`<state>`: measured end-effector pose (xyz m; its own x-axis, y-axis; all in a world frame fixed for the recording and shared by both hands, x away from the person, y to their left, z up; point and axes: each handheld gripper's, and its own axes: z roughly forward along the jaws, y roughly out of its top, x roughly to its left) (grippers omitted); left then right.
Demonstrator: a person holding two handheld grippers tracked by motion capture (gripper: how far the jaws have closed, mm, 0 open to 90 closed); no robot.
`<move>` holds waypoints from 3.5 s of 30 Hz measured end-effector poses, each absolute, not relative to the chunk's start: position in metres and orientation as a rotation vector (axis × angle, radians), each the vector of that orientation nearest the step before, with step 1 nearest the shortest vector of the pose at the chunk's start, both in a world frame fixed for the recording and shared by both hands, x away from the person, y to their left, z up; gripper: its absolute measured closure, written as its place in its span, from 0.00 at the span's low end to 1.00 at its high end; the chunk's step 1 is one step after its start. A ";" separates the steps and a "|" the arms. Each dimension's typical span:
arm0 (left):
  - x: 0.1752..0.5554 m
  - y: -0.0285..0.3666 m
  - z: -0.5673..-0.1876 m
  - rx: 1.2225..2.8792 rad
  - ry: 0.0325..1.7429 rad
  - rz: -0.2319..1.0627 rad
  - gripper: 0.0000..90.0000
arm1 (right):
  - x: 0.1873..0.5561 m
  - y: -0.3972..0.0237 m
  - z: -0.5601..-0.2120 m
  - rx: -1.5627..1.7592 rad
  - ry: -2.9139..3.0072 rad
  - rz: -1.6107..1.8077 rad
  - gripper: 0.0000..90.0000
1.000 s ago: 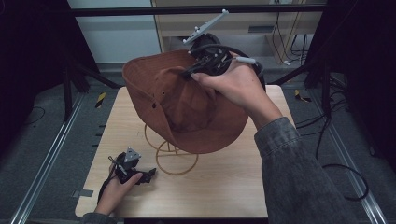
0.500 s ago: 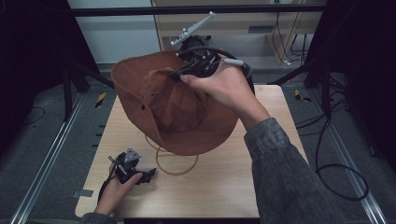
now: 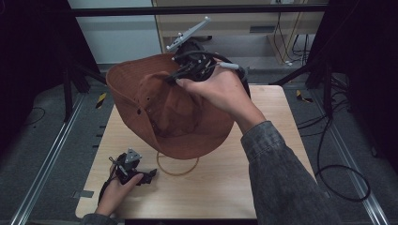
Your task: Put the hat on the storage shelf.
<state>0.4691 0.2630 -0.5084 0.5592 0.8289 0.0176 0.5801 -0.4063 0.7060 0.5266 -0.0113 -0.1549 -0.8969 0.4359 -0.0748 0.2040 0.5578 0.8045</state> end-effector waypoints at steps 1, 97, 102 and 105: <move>0.469 0.263 -0.508 2.135 1.125 0.487 0.00 | 0.526 -0.011 -0.156 0.533 2.529 1.257 1.00; 0.469 0.263 -0.509 2.130 1.124 0.488 0.00 | 0.525 0.013 -0.235 0.521 2.694 1.201 0.94; 0.469 0.263 -0.509 2.131 1.124 0.487 0.00 | 0.524 0.012 -0.235 0.516 2.696 1.197 0.91; 0.469 0.263 -0.509 2.130 1.124 0.488 0.00 | 0.522 0.011 -0.235 0.510 2.690 1.194 0.83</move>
